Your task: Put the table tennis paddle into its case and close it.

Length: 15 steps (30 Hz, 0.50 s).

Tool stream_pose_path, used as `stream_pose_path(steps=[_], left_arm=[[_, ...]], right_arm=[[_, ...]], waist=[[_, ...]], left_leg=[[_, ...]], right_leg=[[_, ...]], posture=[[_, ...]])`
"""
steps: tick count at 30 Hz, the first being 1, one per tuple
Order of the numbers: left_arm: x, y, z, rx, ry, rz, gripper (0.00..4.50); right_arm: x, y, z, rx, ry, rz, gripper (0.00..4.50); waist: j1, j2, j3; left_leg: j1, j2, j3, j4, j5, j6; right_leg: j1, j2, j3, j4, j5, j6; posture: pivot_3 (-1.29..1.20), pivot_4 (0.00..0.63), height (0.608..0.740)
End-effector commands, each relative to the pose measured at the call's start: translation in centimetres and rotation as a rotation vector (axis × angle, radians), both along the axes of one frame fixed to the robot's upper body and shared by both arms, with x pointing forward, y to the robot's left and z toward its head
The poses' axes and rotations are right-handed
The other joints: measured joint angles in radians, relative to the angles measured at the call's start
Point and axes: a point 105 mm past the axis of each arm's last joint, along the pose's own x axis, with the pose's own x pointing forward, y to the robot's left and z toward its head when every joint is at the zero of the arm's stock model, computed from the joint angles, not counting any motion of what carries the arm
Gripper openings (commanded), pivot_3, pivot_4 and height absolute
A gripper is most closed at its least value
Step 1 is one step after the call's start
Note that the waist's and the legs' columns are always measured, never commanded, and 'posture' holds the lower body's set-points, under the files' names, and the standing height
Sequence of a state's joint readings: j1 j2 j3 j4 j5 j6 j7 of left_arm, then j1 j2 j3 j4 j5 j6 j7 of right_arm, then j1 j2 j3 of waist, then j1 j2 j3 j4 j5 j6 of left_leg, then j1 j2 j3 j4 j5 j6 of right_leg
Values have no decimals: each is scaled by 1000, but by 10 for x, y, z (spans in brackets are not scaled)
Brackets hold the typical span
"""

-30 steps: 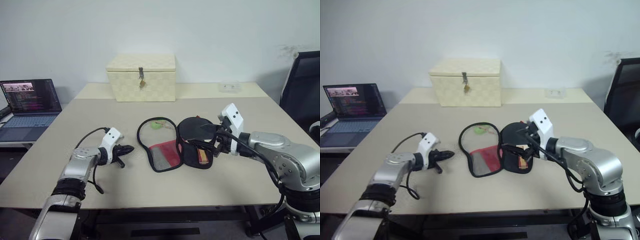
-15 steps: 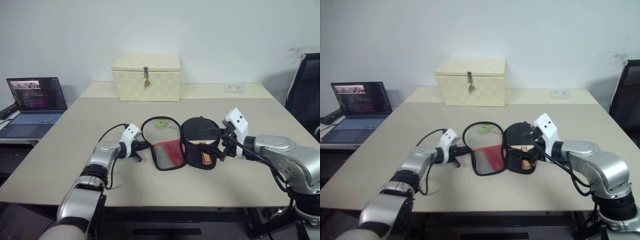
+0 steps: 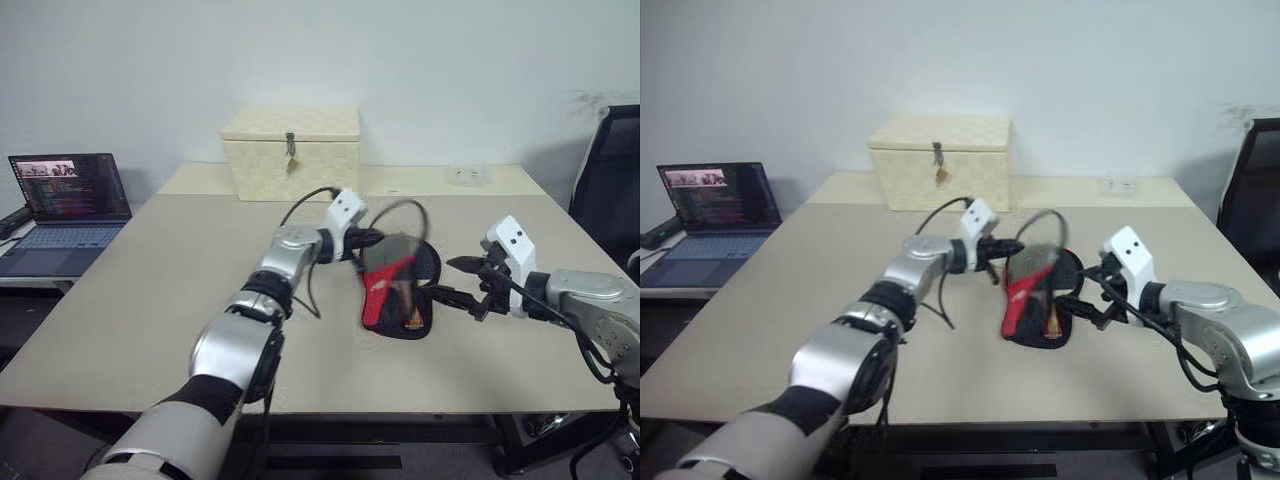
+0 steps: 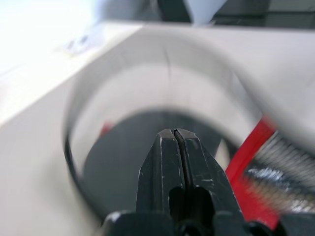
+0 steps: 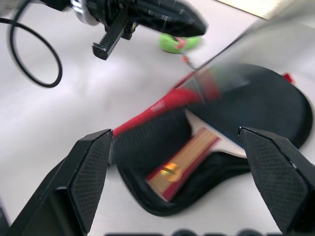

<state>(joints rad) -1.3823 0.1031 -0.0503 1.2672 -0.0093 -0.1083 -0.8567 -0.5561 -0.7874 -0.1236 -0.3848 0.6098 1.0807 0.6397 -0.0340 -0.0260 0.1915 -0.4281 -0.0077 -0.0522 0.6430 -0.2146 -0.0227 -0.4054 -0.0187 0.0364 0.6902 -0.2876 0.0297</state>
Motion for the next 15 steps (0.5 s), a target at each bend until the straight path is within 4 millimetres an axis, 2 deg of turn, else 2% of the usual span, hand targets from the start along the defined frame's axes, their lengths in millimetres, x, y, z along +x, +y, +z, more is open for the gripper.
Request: stream_pose_path(steps=[1, 2, 6, 10, 15], left_arm=[[1, -1, 16, -16, -58, 7, 55], [1, -1, 15, -18, -57, 7, 55], [4, 31, 2, -26, -34, 20, 55], [-2, 68, -11, -44, -8, -14, 55], [-12, 105, -20, -75, 24, -24, 55]], right_arm=[[3, -9, 14, 3, -59, -48, 4500], [4, -9, 15, 5, -60, -55, 4500], [19, -20, 5, 53, -31, -159, 4500], [40, -27, -14, 136, 45, -278, 4500], [64, -22, -39, 172, 120, -345, 4500]], waist=[[-4, 0, 0], [-5, 0, 0], [-7, 0, 0], [-13, 0, 0], [-6, 1, 0]], left_leg=[[1, 0, 1, 0, 0, 0], [1, 0, 1, 0, 0, 0], [2, 1, 1, 0, 0, 0], [4, 1, 0, 0, 0, 0], [3, 1, 0, 1, 0, 0]], right_leg=[[0, 0, 1, 0, 0, 0], [0, 1, 2, 1, 0, 0], [0, 1, 2, 1, 0, 0], [0, 1, 4, 4, 0, 0], [-1, 0, 4, 5, 0, 0]], posture=[[0, 150, 740], [0, 150, 740], [0, 150, 740], [0, 150, 740], [0, 150, 740]])
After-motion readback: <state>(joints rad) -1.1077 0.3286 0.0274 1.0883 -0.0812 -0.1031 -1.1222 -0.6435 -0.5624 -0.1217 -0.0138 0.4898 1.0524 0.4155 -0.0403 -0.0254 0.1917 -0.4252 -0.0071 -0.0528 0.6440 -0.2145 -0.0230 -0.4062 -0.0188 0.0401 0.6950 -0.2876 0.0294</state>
